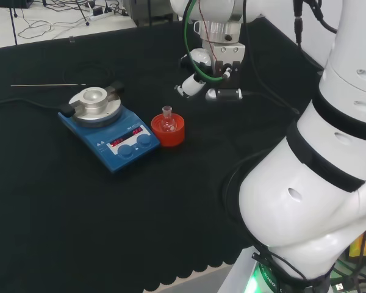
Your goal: Pick up the round-bottom flask.
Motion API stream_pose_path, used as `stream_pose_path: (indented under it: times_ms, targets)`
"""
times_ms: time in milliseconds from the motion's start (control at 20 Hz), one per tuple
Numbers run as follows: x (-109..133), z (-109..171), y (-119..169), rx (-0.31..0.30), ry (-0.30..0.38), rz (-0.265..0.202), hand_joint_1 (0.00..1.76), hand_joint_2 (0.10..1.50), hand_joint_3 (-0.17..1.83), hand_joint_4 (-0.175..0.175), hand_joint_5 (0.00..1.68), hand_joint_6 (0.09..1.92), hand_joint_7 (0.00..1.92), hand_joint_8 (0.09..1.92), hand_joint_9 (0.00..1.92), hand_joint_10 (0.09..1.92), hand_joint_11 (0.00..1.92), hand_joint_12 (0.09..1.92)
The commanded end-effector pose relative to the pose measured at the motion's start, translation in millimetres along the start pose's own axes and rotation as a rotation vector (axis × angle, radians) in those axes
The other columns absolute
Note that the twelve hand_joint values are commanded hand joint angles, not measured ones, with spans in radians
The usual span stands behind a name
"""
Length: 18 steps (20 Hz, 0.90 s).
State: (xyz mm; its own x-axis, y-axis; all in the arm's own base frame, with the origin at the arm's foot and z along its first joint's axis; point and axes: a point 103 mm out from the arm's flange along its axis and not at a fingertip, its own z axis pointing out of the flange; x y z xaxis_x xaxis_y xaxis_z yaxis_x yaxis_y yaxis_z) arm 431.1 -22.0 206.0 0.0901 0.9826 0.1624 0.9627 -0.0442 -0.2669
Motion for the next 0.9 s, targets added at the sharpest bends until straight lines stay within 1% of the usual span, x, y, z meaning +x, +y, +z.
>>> stream_pose_path:
  times_ms: [50,350,600,700,800,900]
  targets:
    - [4,41,26,0.060,0.060,0.010,0.82,0.68,0.65,-0.026,0.56,0.09,0.27,0.67,0.47,0.66,0.20,1.39]
    - [8,55,33,0.068,0.063,0.009,0.82,0.66,0.65,-0.027,0.58,0.09,0.23,0.66,0.44,0.65,0.19,1.39]
    - [10,63,37,0.068,0.055,0.004,0.84,0.65,0.65,-0.035,0.67,0.13,0.18,0.65,0.40,0.64,0.18,1.40]
    - [11,68,39,0.065,0.068,0.005,0.85,0.63,0.66,-0.040,0.70,0.16,0.17,0.66,0.39,0.66,0.18,1.41]
    - [11,71,41,0.066,0.074,0.006,0.86,0.62,0.67,-0.042,0.70,0.29,0.16,0.67,0.38,0.67,0.18,1.41]
    - [9,74,43,0.068,0.076,0.006,0.87,0.61,0.68,-0.041,0.65,0.46,0.16,0.67,0.37,0.68,0.18,1.41]
